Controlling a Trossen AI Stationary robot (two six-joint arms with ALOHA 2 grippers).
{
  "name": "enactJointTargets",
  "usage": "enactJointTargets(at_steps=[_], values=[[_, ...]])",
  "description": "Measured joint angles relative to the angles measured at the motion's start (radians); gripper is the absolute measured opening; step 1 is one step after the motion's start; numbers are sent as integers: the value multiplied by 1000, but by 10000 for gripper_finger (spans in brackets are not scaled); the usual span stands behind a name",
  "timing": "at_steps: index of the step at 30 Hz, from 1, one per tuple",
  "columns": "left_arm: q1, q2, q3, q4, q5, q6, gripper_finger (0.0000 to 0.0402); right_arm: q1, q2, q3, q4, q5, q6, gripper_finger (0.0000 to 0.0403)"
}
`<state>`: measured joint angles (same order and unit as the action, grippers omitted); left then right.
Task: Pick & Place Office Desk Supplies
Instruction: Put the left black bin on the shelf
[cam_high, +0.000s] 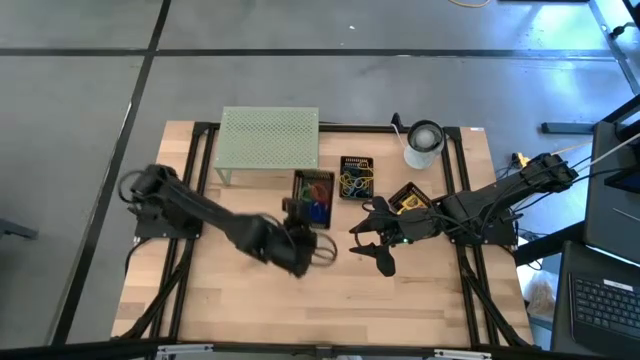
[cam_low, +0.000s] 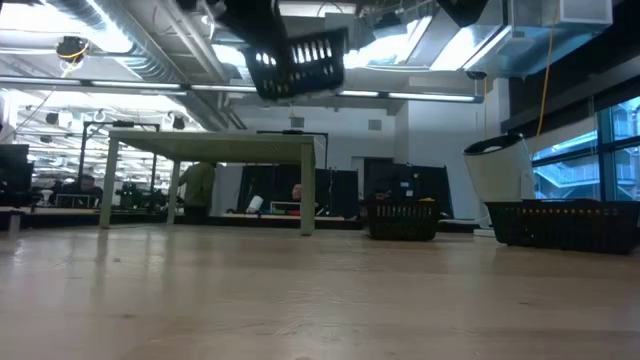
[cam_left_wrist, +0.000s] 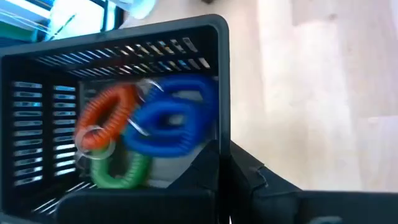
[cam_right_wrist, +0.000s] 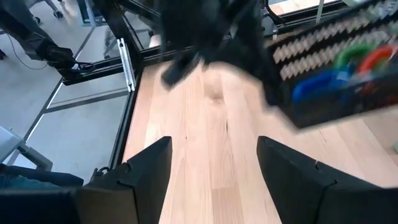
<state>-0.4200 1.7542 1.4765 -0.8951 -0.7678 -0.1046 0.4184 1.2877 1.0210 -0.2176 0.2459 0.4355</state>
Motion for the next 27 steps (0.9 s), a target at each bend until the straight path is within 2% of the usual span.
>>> enactJointTargets(at_steps=[5,9,13,18,23,27], values=[[107,-149,0,-78,90,142,4,0,0,0,0,0,0,237],[227,-246,0,-186,181,196,4,0,0,0,0,0,0,237],[351,-308,0,-310,201,261,4,0,0,0,0,0,0,237],[520,-366,-1,-417,314,290,3,0,0,0,0,0,0,237],[633,-451,-112,-399,337,306,3,0,0,0,0,0,0,237],[675,-548,-249,-328,366,346,3,0,0,0,0,0,0,237]])
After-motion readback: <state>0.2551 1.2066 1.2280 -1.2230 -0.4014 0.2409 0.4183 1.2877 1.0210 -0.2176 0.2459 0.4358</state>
